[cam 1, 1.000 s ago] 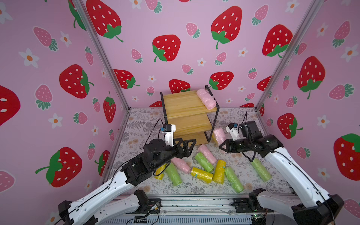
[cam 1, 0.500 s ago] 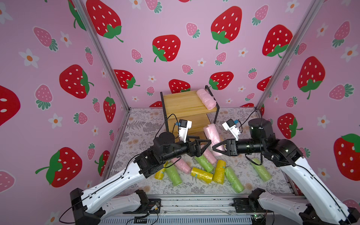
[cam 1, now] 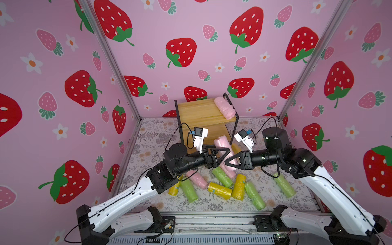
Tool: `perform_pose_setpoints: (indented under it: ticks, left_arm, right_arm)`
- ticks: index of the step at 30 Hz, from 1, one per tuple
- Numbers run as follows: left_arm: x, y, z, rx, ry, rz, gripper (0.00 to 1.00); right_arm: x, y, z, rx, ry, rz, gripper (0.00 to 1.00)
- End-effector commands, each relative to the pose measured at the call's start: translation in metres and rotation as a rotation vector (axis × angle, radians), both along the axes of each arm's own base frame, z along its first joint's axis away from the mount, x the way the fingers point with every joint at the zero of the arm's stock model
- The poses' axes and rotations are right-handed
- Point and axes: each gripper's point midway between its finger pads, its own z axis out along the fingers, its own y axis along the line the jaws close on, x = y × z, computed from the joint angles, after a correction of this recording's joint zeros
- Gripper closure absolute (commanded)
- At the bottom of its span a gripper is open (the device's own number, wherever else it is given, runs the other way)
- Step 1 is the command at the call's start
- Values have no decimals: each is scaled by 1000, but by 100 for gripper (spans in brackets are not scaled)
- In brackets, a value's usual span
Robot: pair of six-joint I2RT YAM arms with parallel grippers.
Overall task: Sort the rolls of trash bags by color and place them on the shelf
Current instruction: Pick up the roll of trash bags from the center of the board.
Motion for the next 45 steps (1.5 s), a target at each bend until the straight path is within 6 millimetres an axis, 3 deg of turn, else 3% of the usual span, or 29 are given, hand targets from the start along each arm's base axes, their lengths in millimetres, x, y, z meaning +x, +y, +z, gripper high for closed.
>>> perform_pose_setpoints:
  ticks: [1,6,9,10,11,13,15,17,24,31,37,41,45]
  left_arm:
    - [-8,-3,20,-63,-39,-41,41]
    - [-7,-8,22,-85,-35,-55,48]
    - [-8,-10,26,-107,-45,-71,64]
    - [-8,-11,27,-111,-45,-75,71]
    - [-9,-11,28,-113,-46,-79,81]
    - [-8,-12,28,-115,-40,-78,98]
    - [-7,-11,27,-114,-35,-70,100]
    - [-4,-9,26,-121,-24,-49,100]
    - [14,7,16,-207,52,82,100]
    - [22,25,16,-298,91,167,100]
    - [22,28,16,-313,97,176,100]
    - [23,27,17,-326,103,173,100]
    - [24,24,15,-328,110,168,100]
  right_arm:
    - [-7,4,29,81,-55,32,100]
    - [-14,7,33,100,-56,66,100]
    - [-13,6,29,84,-50,59,100]
    - [-12,5,27,73,-49,47,91]
    - [-11,2,23,51,-46,31,70]
    - [-10,-3,19,19,-57,15,49]
    - [-10,-9,16,-10,-69,-8,35]
    - [-9,-15,16,-37,-85,-32,29]
    - [-2,-23,14,-65,-111,-90,28]
    - [3,-13,11,-28,-77,-91,32]
    - [9,-7,6,-33,-62,-93,46]
    - [11,-1,5,-26,-57,-84,47]
    - [15,6,3,-34,-61,-75,64]
